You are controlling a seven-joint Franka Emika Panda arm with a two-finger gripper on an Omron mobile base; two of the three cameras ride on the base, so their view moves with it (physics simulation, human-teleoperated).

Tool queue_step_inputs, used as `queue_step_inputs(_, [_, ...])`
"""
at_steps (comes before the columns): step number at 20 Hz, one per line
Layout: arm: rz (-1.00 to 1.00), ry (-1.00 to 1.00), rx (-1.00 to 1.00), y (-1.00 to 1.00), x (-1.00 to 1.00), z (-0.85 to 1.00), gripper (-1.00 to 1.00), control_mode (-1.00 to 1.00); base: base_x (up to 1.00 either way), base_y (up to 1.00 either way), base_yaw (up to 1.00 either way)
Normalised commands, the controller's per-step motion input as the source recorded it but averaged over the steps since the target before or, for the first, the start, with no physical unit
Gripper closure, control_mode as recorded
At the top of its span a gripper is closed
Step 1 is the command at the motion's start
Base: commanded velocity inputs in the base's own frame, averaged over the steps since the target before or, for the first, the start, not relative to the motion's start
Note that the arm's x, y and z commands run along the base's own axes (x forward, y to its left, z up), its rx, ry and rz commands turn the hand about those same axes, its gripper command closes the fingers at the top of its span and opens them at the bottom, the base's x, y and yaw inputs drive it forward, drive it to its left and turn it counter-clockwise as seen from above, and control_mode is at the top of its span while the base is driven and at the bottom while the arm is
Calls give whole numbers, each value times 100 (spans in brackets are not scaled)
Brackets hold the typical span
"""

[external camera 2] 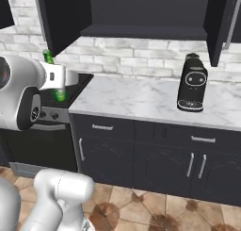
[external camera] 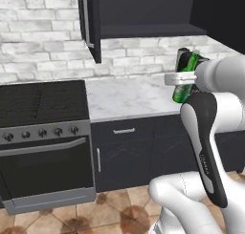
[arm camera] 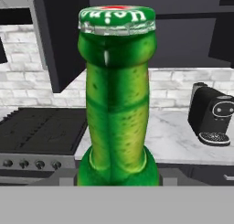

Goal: Sort all alcoholic drinks to one cabinet, and non-alcoholic drinks to the other.

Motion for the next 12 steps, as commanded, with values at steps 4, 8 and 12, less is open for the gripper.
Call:
queue_step_inputs(4, [0, 0, 0, 0, 0, 0, 100, 100, 16, -34, 0])
queue_step_inputs(8, [0, 0, 0, 0, 0, 0, 100, 100, 25, -30, 0])
queue_step_inputs(12, [0, 0, 0, 0, 0, 0, 100, 100, 30, -26, 0])
